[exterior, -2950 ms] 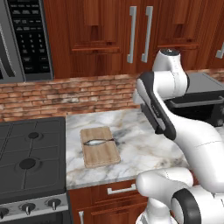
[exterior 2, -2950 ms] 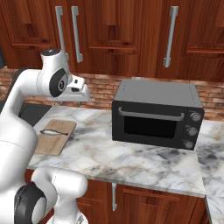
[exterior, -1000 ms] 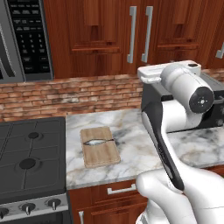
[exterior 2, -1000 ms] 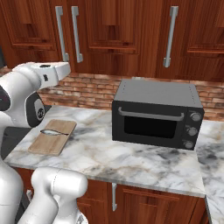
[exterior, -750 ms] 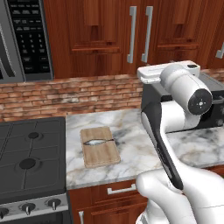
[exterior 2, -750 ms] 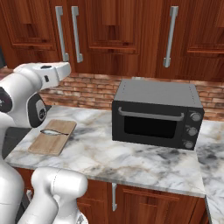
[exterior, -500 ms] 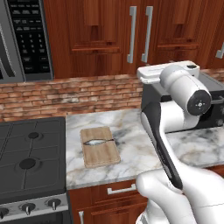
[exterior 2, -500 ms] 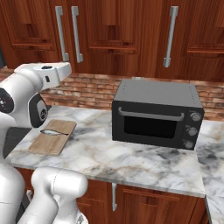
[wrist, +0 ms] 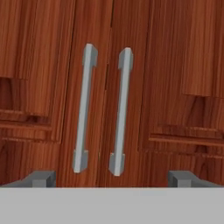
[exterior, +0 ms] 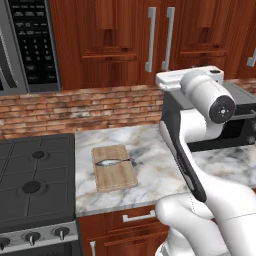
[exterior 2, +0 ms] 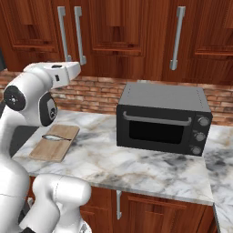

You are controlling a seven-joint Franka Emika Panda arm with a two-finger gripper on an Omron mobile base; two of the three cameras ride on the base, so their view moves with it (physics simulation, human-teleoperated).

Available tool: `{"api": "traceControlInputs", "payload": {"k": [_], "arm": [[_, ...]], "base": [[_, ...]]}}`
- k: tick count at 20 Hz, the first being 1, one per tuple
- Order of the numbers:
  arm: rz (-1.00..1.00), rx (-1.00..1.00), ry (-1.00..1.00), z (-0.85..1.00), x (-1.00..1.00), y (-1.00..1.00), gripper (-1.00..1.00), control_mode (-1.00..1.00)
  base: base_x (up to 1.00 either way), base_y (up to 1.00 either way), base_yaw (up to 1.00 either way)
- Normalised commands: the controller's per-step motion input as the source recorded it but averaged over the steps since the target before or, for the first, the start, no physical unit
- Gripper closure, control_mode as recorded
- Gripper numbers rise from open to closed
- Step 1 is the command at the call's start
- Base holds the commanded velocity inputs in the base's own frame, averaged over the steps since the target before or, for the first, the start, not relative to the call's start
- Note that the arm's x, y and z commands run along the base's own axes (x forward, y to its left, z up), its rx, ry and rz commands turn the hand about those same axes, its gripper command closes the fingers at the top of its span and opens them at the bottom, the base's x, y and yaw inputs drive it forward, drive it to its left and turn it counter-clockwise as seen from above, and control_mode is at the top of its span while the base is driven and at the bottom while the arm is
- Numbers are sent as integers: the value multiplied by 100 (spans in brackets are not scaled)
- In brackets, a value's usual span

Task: Open the cabinet, retrieve the rolling pin, and place it next to the meat on the cutting board to prepare for tenderizing.

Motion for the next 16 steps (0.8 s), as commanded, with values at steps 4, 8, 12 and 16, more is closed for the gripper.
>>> {"api": "traceControlInputs", "payload": {"k": [4,8,12,16], "arm": [[0,0,0,0,31,-16,-100,-100],[0,0,-2,0,18,-16,-100,-100],[-4,0,0,4,36,-17,-100,-100],[-7,4,0,10,59,-9,-100,-100]], "base": [[0,0,0],[0,0,0],[0,0,0],[0,0,0]]}}
